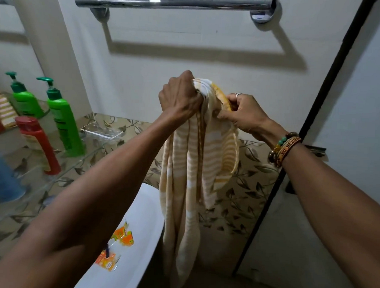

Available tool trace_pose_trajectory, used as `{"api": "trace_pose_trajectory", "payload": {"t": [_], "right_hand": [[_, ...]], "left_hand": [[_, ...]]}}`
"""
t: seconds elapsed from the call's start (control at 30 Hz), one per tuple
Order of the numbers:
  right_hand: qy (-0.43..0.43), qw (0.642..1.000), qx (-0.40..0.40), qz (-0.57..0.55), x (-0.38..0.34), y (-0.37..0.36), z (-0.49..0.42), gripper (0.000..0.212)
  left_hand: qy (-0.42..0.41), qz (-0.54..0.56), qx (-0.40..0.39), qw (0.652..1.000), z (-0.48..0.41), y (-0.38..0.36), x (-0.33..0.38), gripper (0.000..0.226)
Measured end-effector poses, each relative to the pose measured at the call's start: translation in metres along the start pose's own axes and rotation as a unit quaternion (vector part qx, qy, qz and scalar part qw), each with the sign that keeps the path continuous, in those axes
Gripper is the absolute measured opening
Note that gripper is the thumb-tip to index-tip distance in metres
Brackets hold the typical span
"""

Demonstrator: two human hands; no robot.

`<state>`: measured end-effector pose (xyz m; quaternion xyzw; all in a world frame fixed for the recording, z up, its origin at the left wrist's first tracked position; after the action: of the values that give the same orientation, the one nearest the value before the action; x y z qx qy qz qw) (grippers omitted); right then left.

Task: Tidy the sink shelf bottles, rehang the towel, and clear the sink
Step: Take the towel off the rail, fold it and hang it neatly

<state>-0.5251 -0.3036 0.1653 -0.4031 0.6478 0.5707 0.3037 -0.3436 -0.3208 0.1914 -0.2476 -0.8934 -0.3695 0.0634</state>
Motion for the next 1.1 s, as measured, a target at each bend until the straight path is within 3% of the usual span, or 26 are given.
{"api": "trace_pose_trajectory", "payload": {"t": [0.1, 0.27, 0.43, 0.73, 0.87, 1.0, 1.1], "right_hand": [[-0.016, 0.998, 0.065, 0.012, 0.002, 0.006, -0.003, 0.01], [-0.048, 0.985, 0.162, 0.035, 0.009, 0.013, -0.005, 0.015], [-0.075, 0.94, 0.332, 0.011, 0.016, 0.027, -0.004, 0.012], [-0.146, 0.928, 0.333, 0.08, 0.046, 0.036, 0.0, 0.013], [-0.184, 0.917, 0.34, 0.094, 0.071, 0.042, 0.001, 0.018], [-0.227, 0.906, 0.352, 0.049, 0.101, 0.052, 0.007, 0.023], [-0.27, 0.889, 0.365, -0.059, 0.119, 0.059, 0.012, 0.024]], "left_hand": [[0.032, 0.039, 0.009, 0.999, -0.003, 0.001, -0.003, 0.025], [0.054, 0.088, 0.027, 0.994, -0.004, 0.001, -0.005, 0.026], [0.034, 0.097, 0.017, 0.995, -0.001, -0.002, -0.005, 0.027], [0.133, 0.169, 0.034, 0.976, -0.004, -0.002, -0.008, 0.019], [0.161, 0.15, 0.024, 0.975, -0.006, 0.0, -0.016, 0.026], [0.192, 0.156, 0.029, 0.968, -0.004, 0.003, -0.029, 0.022], [0.214, 0.161, 0.041, 0.963, 0.0, 0.001, -0.037, 0.029]]}}
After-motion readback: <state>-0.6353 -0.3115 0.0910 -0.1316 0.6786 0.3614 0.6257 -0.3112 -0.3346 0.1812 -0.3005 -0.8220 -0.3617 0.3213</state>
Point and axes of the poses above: each hand's wrist, its own z-axis away from the middle knuckle, its own y-axis out of the back of the hand, x = y × z, the point moved 2 cm from there along -z, towards the middle knuckle, and after that the axes turned 13 degrees about -y, right-handed, at the moved point
